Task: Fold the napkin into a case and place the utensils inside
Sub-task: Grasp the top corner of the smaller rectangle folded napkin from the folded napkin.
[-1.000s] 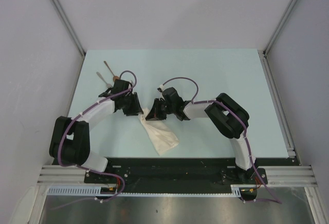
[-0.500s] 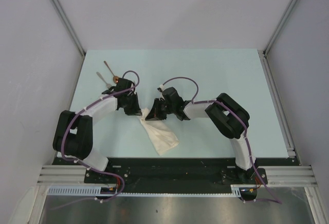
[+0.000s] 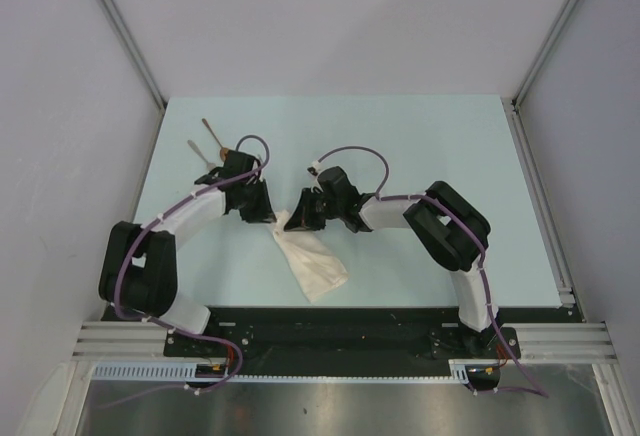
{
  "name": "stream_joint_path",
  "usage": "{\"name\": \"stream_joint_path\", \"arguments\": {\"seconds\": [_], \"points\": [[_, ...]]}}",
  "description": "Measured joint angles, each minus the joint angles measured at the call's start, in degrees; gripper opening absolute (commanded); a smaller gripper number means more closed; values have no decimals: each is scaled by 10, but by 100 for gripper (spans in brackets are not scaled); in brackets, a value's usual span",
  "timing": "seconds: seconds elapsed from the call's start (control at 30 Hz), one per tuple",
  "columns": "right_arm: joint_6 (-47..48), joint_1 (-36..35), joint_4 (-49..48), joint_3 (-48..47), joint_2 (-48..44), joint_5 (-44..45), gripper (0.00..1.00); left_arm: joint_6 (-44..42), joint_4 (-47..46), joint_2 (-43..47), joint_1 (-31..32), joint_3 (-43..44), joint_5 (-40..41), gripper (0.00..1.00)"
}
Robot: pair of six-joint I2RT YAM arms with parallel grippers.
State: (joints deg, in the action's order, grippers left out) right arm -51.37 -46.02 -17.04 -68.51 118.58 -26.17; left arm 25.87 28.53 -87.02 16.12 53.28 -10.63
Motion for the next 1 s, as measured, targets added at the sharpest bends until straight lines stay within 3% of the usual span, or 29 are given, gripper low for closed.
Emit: {"name": "stream_joint_path", "arguments": {"seconds": [0.17,0.33,0.73,0.87,1.0], "points": [[0,0,0,5,0,0,5,1,7,22,0,0,2,23],[0,1,0,6,0,0,5,1,12,39,0,0,11,13],[0,1,0,8,0,0,6,0,14,-3,7,-1,13,18],[0,1,0,8,0,0,5,1,9,-9,9,-1,8,26],[0,1,0,8,0,0,5,1,3,-10,11,-2,8,22]]}}
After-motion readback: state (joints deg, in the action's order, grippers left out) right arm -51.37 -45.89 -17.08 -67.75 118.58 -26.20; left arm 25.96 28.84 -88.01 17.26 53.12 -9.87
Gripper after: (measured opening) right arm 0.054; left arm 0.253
